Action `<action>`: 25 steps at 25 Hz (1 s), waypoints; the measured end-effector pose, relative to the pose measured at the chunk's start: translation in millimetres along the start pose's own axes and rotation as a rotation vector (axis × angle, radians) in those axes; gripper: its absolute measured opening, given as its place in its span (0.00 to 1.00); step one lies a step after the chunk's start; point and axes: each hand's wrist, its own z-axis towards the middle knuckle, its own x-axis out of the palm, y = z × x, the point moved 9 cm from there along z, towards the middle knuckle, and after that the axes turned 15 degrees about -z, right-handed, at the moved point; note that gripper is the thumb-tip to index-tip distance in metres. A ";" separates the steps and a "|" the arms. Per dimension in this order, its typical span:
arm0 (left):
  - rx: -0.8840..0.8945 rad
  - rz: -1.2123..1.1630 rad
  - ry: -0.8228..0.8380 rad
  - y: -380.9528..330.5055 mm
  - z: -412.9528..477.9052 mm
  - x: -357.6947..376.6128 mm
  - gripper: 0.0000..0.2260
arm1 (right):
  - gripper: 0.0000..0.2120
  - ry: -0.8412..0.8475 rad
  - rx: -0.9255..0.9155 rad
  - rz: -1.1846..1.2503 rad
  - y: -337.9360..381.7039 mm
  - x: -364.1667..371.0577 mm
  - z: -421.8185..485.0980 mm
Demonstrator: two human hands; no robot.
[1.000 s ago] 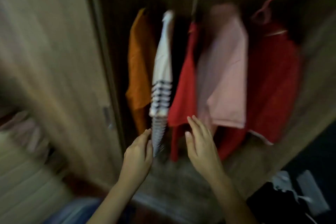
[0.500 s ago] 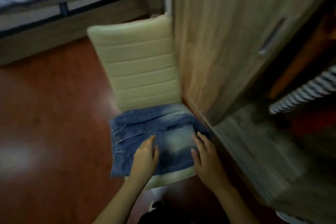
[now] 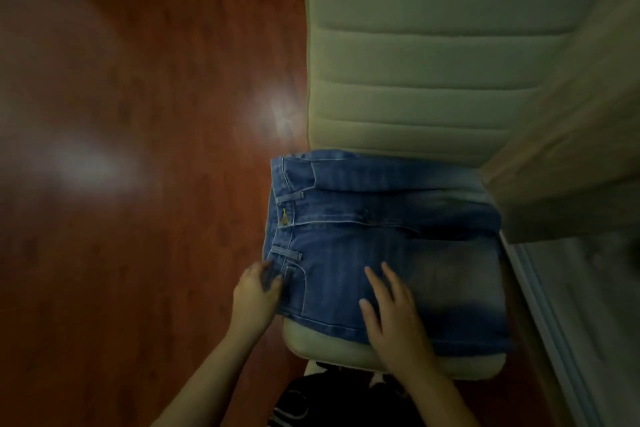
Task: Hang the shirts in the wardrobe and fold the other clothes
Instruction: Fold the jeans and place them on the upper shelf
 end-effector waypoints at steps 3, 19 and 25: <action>-0.138 -0.066 0.002 44.5 20.0 20.6 0.25 | 0.26 0.048 -0.135 -0.057 12.6 13.5 47.7; -0.366 -0.920 -0.071 89.6 4.3 32.3 0.07 | 0.38 -0.064 -0.370 -0.866 78.6 -5.1 232.4; -0.237 -1.172 -0.120 92.9 -5.1 21.0 0.20 | 0.38 -0.188 -0.355 -0.876 80.3 -11.3 235.1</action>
